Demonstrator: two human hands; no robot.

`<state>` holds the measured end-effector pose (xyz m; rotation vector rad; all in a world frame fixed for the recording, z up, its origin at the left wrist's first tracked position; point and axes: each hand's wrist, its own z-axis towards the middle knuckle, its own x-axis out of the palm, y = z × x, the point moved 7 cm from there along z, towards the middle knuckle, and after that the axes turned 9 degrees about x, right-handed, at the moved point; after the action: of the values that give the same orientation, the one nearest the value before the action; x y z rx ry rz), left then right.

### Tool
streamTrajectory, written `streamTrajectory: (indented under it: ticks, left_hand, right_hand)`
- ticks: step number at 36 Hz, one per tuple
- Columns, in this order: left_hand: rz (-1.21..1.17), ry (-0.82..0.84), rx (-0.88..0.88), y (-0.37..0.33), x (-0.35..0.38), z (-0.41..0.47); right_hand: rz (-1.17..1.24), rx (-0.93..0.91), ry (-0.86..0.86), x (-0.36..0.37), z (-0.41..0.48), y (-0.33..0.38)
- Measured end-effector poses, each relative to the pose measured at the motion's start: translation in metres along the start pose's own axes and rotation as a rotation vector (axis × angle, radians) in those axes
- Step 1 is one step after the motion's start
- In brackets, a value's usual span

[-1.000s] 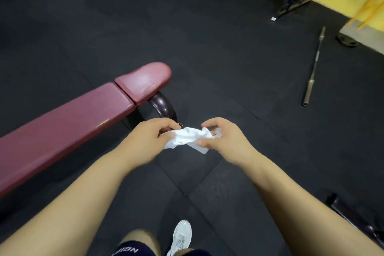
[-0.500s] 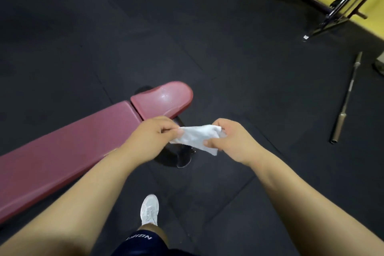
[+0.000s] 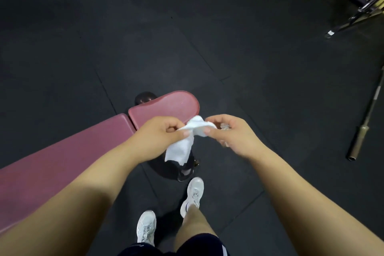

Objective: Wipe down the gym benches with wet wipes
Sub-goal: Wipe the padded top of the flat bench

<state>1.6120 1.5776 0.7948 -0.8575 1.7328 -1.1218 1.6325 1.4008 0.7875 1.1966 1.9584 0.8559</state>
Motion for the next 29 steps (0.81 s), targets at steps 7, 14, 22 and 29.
streamTrajectory:
  ticks: [7,14,22,29]
  left_hand:
    - [-0.220,-0.231,-0.095,-0.009,-0.011,0.065]
    - [-0.146,-0.442,-0.182,-0.007,-0.023,0.112]
    - [-0.106,-0.408,-0.239,0.047,-0.029,0.135]
    - [0.221,-0.317,-0.175,0.092,-0.053,0.167]
  right_hand:
    - [0.232,0.113,0.242,-0.011,0.066,0.002]
    - [0.219,0.040,0.121,-0.046,0.124,0.023]
    - [0.015,-0.005,0.085,-0.038,0.175,0.012]
    - [-0.461,-0.133,-0.015,-0.015,0.220,0.012]
